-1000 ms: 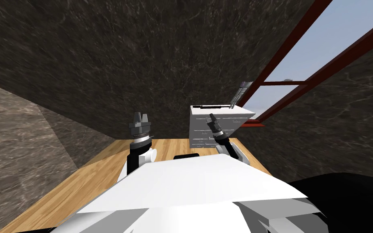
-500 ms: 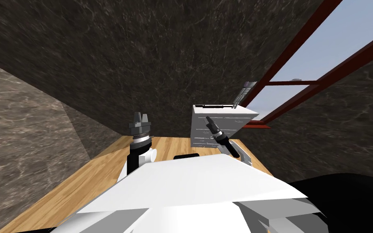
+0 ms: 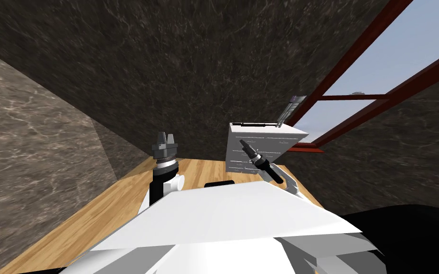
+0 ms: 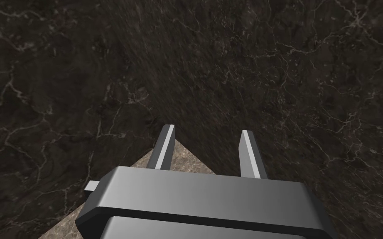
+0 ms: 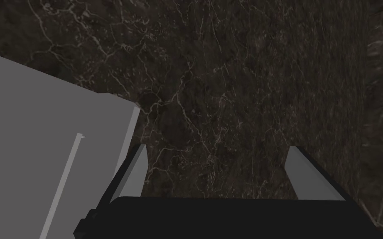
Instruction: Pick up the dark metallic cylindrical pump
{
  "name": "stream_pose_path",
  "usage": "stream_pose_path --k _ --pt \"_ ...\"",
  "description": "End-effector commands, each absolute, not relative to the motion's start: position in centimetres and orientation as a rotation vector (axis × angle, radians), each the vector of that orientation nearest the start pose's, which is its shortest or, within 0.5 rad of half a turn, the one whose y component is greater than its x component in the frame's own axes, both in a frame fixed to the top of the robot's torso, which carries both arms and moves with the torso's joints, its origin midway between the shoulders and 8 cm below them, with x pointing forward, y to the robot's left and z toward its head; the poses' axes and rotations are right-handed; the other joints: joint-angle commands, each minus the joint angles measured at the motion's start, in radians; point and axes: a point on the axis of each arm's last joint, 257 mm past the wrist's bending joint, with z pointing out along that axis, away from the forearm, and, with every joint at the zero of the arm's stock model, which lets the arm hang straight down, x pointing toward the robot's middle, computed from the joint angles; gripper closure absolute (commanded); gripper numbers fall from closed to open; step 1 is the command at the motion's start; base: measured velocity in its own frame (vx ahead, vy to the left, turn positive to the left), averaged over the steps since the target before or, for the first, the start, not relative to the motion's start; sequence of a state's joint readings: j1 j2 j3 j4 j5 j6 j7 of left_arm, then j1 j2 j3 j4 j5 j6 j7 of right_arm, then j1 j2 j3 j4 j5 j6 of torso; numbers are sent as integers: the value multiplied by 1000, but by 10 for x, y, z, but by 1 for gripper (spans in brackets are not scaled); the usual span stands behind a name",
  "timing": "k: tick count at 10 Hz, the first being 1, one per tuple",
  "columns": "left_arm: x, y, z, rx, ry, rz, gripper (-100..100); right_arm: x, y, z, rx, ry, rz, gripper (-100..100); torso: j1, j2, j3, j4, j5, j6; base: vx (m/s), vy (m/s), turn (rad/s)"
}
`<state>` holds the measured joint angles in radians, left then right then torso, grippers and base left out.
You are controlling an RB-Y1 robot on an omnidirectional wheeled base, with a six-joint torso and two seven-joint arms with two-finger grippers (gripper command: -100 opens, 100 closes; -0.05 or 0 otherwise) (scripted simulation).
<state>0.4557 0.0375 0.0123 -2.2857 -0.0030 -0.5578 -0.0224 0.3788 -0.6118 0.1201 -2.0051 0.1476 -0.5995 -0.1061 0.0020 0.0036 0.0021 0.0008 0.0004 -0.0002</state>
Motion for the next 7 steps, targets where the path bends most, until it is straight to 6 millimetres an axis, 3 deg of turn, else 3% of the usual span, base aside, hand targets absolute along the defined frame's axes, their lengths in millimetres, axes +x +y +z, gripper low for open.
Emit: stream_pose_path --k 1,7 --pt "335 271 52 -535 575 -1307 0 375 -200 -89 150 1307 1322 -100 0 0 0 0 0 0 -77 37 120" --pt "335 271 52 -535 575 -1307 0 371 -203 -122 -27 1462 1260 -100 0 0 0 0 0 0 -57 35 97"
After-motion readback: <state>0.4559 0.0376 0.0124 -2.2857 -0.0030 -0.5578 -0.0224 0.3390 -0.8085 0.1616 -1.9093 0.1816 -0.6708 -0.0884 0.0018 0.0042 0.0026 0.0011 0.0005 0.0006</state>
